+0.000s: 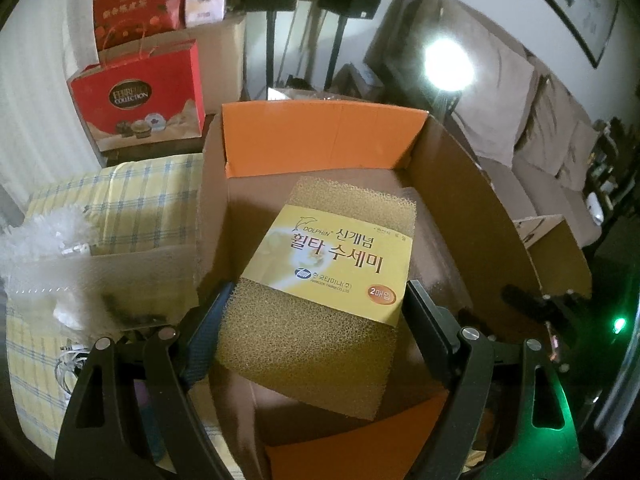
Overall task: Organize objects
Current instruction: 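Lower the sponge into the orange box beside the tube and open the left gripper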
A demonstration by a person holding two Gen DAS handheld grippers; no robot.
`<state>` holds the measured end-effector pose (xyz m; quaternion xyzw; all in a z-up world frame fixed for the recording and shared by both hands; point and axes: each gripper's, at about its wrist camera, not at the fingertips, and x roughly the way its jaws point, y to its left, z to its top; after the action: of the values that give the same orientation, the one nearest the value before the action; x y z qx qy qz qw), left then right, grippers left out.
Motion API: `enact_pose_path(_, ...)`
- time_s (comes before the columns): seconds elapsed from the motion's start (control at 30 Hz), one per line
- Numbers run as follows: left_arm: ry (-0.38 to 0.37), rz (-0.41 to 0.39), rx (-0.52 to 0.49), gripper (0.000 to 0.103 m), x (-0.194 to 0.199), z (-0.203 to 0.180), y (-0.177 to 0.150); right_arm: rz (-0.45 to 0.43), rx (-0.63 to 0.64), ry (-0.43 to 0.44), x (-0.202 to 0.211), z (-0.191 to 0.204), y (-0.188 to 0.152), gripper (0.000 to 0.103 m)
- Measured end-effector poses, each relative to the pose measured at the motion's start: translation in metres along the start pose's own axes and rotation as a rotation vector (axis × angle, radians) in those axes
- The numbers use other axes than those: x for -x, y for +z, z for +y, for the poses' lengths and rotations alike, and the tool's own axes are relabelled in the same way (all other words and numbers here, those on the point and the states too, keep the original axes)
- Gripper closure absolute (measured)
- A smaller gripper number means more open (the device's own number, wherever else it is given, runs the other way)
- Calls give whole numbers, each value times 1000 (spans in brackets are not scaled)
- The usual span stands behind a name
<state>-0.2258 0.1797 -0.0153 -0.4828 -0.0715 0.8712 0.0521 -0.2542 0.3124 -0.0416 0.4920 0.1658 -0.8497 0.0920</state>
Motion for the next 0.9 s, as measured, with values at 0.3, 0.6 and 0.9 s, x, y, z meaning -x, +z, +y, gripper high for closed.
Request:
enact_pose_path(0.3,7,129,-55,17,-23,-27,-3,14,-44,-12,5,-25,0,68)
enact_pose_path(0.6,-23,163,-36,27,-23,-15,-7,1,-71,23,7,-28,0,66)
enact_pose_path(0.9,-42,244,-109,58,-24,-13,-10,-61,-135,124,29,-40,-6,57)
